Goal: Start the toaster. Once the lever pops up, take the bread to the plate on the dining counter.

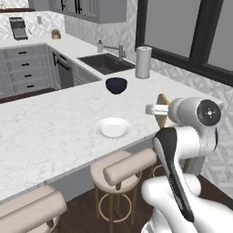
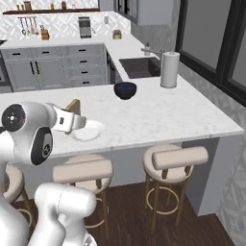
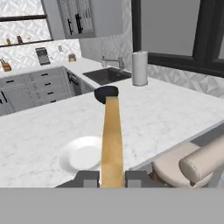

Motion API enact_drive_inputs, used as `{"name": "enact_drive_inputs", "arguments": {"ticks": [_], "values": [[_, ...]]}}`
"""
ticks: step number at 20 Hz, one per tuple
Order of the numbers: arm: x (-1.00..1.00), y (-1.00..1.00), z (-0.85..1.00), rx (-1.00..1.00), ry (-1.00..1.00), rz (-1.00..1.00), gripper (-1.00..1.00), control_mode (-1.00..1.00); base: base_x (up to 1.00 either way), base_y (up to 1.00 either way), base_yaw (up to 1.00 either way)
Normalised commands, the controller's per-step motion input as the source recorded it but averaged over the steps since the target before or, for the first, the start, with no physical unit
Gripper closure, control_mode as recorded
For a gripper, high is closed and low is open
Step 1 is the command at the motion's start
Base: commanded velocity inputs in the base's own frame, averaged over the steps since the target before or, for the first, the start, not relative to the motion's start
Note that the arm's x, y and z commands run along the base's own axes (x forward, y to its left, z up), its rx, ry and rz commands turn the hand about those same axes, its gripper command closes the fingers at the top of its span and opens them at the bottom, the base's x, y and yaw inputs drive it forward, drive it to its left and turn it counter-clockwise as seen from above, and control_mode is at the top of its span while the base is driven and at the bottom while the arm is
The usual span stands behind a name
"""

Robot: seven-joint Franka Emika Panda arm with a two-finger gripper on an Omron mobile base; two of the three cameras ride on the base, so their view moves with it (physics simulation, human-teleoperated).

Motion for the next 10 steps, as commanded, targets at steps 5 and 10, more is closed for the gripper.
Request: {"name": "enact_drive_inputs", "arguments": {"ticks": [5,10], "values": [[0.69,0.00,-0.05,0.09,0.12,0.19,1.00,-1.00,0.09,-0.03,0.04],[1.00,0.02,-0.29,0.12,0.50,0.31,1.00,-1.00,0.00,0.00,0.00]]}}
